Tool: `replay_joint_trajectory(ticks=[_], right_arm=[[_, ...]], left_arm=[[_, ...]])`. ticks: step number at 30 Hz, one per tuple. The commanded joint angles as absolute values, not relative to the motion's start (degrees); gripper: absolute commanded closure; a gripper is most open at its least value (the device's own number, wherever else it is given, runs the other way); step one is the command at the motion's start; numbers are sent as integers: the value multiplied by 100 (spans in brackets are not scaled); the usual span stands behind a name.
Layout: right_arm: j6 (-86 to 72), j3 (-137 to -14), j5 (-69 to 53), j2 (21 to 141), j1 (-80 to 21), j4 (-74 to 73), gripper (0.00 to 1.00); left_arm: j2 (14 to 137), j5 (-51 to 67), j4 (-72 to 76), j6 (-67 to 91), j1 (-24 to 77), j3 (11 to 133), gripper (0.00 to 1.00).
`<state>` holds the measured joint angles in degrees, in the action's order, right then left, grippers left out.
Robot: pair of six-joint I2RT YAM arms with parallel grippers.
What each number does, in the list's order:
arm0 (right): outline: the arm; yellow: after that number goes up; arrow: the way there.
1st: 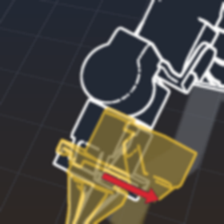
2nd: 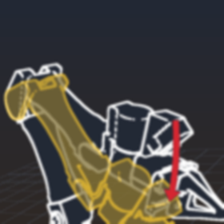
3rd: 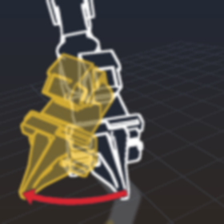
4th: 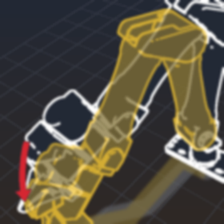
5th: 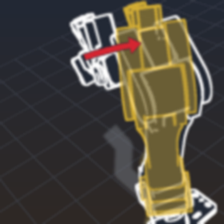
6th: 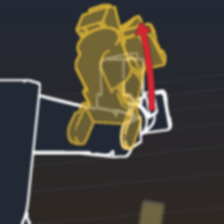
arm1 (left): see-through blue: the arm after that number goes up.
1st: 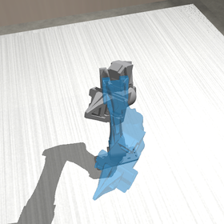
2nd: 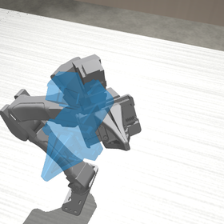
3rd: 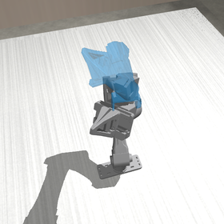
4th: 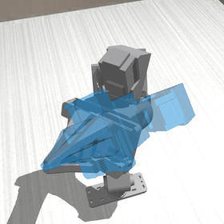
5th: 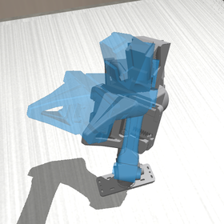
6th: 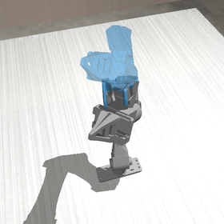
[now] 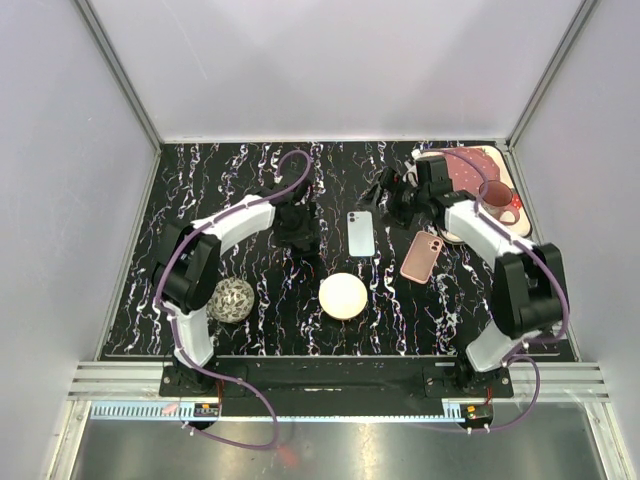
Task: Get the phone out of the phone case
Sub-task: Pick up the phone at the center of the board.
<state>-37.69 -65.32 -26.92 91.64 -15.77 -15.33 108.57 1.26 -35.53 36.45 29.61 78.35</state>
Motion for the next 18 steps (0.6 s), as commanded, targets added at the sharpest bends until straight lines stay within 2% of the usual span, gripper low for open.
replay_joint_trajectory(ticks=[1, 7, 14, 18], right_arm=[[-4587, -7162, -3462, 10069, -1679, -642, 4], [-5457, -7488, -3717, 11126, -1810, -53, 10], [-5510, -7848, -3831, 11777, -2302, 175, 16], [-5590, -7998, -3972, 12093, -2469, 272, 30]], left_arm=[[10354, 659, -3015, 3533, 2971, 7866, 35], [10248, 1116, -2778, 3639, 2918, 7673, 35], [10169, 1248, -2751, 3595, 2918, 7620, 36], [10073, 1344, -2751, 3586, 2918, 7620, 36]])
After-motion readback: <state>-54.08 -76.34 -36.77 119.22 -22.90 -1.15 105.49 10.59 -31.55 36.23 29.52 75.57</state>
